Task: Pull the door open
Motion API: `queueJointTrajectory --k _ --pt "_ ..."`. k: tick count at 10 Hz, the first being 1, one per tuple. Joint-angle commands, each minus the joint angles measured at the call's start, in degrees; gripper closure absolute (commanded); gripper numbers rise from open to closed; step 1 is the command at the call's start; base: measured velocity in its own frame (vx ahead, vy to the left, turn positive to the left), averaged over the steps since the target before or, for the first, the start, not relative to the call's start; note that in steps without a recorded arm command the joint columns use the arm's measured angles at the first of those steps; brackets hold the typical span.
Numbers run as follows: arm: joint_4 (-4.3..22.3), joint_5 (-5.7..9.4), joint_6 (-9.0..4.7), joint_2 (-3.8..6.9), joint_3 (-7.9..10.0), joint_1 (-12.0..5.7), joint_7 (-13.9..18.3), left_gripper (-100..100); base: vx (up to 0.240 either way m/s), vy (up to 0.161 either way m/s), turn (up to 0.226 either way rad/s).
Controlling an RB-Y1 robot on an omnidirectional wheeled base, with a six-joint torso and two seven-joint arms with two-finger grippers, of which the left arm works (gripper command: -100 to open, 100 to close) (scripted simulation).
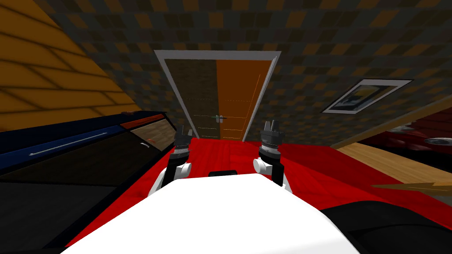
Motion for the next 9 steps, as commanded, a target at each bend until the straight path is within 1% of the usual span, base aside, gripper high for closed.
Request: queueJointTrajectory --k 1,4,6,7,9 --pt "2.10 -0.05 0.54 0.73 2.11 -1.01 0.25 -100 0.125 0.043 -0.218" --pt "4.69 -0.32 1.10 1.22 4.31 -2.29 0.28 -100 0.097 0.028 -0.151" --pt "8.44 -0.72 1.91 1.78 7.50 -4.14 0.33 -100 0.143 0.065 -0.301" --pt "9.43 -0.82 2.12 1.89 8.34 -4.63 0.34 -100 0.154 0.057 -0.219" --pt "11.42 -1.03 2.55 2.12 10.03 -5.62 0.37 -100 0.103 0.050 -0.157"
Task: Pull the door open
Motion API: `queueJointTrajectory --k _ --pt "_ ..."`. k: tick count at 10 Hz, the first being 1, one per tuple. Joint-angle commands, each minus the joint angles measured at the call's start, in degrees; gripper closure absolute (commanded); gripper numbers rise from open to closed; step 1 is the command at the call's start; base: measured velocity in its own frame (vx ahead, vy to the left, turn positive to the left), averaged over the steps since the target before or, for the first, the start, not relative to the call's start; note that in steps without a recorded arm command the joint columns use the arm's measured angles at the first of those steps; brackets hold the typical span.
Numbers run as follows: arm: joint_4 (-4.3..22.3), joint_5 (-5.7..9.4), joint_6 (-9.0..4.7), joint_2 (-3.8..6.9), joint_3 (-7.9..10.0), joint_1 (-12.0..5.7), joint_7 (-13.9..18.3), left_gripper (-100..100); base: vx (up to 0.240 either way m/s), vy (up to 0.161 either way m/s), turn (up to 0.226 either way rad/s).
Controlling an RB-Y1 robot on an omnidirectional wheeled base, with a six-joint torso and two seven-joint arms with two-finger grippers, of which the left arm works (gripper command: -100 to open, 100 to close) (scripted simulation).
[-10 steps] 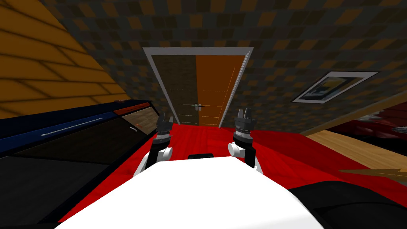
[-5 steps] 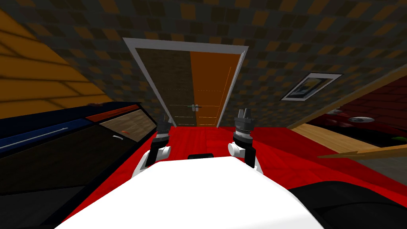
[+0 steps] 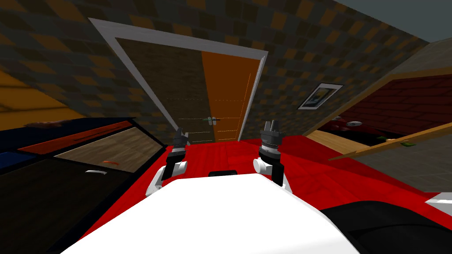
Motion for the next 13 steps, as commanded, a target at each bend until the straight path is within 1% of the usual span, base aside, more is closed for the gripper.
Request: queueJointTrajectory --k 1,5,6,7,8,10,11,12,13 --pt "1.69 -0.12 0.34 0.20 1.54 -0.77 0.10 -100 0.095 0.038 -0.163" --pt "5.94 -0.57 1.26 0.42 5.14 -2.86 0.15 -100 0.080 0.042 -0.186" --pt "8.12 -0.79 1.73 0.43 6.99 -3.94 0.18 -100 0.128 0.105 -0.288" --pt "9.21 -0.91 1.97 0.43 7.92 -4.48 0.20 -100 0.119 0.086 -0.231" --pt "11.39 -1.14 2.44 0.38 9.77 -5.56 0.23 -100 0.126 0.073 -0.338" --pt "13.57 -1.36 2.91 0.26 11.62 -6.63 0.25 -100 0.094 0.091 -0.202" --pt "15.74 -1.59 3.37 0.13 13.47 -7.71 0.28 -100 0.112 0.081 -0.337" --pt "16.80 -1.70 3.60 0.01 14.36 -8.23 0.30 -100 0.117 0.091 -0.226" --pt "18.91 -1.92 4.06 -0.23 16.16 -9.27 0.32 -100 0.132 0.111 -0.246"
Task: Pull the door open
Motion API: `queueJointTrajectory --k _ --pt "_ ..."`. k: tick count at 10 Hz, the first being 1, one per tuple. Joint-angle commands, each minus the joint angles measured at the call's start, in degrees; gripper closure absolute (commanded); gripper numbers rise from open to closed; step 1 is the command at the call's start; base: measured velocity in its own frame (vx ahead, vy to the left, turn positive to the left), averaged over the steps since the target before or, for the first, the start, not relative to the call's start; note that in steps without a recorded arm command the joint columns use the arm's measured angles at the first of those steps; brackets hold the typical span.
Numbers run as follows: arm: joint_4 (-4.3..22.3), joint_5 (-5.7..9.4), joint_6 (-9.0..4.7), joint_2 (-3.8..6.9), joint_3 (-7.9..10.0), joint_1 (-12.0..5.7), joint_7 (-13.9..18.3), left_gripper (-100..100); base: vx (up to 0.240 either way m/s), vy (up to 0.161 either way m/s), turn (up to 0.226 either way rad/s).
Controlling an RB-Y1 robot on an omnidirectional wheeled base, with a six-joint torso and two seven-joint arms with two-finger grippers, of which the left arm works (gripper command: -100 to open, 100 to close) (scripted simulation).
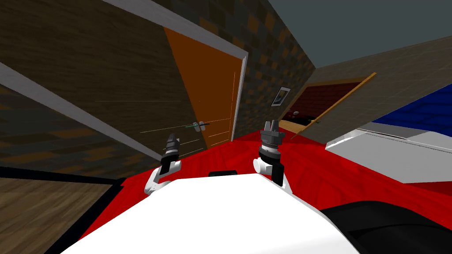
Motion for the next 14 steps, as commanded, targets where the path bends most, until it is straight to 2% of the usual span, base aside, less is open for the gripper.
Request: queueJointTrajectory --k 1,2,3,4,5,6,7,11,14 --pt "1.20 -0.33 1.00 -0.61 1.67 -0.54 0.01 -100 0.118 0.093 -0.266" --pt "3.21 -0.54 1.43 -0.94 3.38 -1.53 0.03 -100 0.098 0.101 -0.299" --pt "4.21 -0.65 1.65 -1.11 4.22 -2.02 0.05 -100 0.101 0.117 -0.257" --pt "4.21 -0.65 1.65 -1.11 4.22 -2.02 0.05 -100 0.056 0.075 -0.040" --pt "5.20 -0.75 1.86 -1.29 5.07 -2.51 0.06 -100 0.029 0.039 -0.072" --pt "7.09 -0.95 2.27 -1.69 6.67 -3.45 0.09 -100 0.068 0.072 -0.237" --pt "8.00 -1.04 2.47 -1.91 7.44 -3.89 0.10 -100 0.079 0.099 -0.296" --pt "13.73 -1.64 3.70 -3.57 12.32 -6.73 0.17 -100 0.081 0.122 -0.220" --pt "16.78 -1.96 4.36 -4.79 14.90 -8.23 0.21 -100 0.085 0.104 -0.182"
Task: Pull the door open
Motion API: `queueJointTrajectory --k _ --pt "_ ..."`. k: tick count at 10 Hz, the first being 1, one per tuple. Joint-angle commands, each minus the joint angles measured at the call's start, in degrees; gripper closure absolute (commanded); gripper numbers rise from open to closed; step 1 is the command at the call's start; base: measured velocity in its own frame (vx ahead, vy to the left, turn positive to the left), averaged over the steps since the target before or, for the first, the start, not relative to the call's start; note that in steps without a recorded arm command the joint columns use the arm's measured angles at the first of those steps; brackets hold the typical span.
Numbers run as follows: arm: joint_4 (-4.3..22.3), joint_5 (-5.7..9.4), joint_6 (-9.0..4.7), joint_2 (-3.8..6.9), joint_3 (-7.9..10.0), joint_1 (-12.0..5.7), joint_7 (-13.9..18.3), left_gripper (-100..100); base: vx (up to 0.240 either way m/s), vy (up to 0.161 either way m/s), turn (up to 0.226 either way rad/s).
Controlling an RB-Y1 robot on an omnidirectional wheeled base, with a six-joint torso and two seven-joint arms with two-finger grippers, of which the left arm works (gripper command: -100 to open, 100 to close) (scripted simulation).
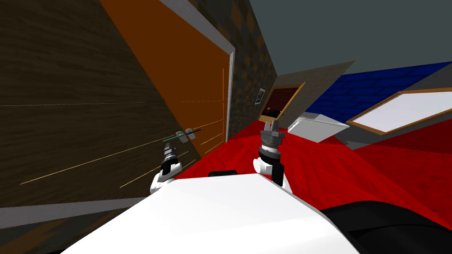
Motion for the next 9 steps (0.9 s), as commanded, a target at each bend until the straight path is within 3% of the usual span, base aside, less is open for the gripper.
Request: queueJointTrajectory --k 1,3,4,5,9 --pt "1.98 -0.15 0.46 -0.76 1.68 -0.80 0.21 -100 0.075 0.116 -0.211" --pt "3.50 -0.31 0.79 -1.59 2.97 -1.55 0.23 -100 0.055 0.100 -0.151" --pt "3.16 -0.28 0.69 -1.40 2.64 -1.50 0.18 -100 0.017 0.038 -0.021" --pt "4.39 0.13 0.39 0.47 2.92 -1.00 0.76 -100 0.012 0.032 0.098" --pt "7.45 1.34 -0.32 4.98 3.00 0.28 2.71 -100 0.045 0.045 0.084"
